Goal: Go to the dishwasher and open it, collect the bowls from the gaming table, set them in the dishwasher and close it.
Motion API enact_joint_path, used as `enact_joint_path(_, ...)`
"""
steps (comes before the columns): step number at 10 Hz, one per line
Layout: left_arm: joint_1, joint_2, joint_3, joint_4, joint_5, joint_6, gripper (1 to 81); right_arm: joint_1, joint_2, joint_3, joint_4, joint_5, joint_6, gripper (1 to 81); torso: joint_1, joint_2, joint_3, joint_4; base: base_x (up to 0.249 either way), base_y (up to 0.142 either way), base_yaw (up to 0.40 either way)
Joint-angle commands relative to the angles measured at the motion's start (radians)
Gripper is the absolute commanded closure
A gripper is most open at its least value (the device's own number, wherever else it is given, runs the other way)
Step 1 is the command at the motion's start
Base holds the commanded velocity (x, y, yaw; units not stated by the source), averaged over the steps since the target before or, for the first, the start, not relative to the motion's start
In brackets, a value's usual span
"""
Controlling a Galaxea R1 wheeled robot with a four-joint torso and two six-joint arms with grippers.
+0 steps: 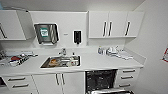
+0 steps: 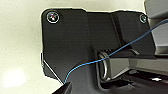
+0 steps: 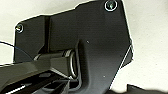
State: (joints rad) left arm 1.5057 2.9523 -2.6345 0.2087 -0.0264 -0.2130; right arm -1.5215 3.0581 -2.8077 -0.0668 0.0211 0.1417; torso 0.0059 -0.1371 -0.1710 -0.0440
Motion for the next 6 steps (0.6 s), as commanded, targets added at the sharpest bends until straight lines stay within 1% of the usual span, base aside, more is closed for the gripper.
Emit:
enact_joint_path(1,-0.029,-0.013,0.001,-0.002,0.039,0.004,1.0,0.039,-0.003,0.002,0.005,-0.059,-0.008,1.0,0.0,0.0,0.0,0.0,0.0,0.0,0.357)
enact_joint_path(3,-0.028,-0.022,0.001,0.001,-0.021,0.007,1.0,0.036,-0.005,0.001,-0.014,-0.059,-0.085,1.0,0.0,0.0,0.0,0.0,0.0,0.0,0.361)
enact_joint_path(4,-0.028,-0.022,0.001,0.001,-0.027,0.009,1.0,0.033,-0.003,0.002,-0.016,-0.065,-0.099,1.0,0.0,0.0,0.0,0.0,0.0,0.0,0.364)
enact_joint_path(5,-0.028,-0.022,0.001,0.003,-0.03,0.015,1.0,0.039,-0.002,0.002,-0.014,-0.073,-0.099,1.0,0.0,0.0,0.0,0.0,0.0,0.0,0.367)
enact_joint_path(6,-0.028,-0.021,0.001,0.003,-0.033,0.032,1.0,0.042,-0.002,0.002,-0.007,-0.073,-0.091,1.0,0.0,0.0,0.0,0.0,0.0,0.0,0.374)
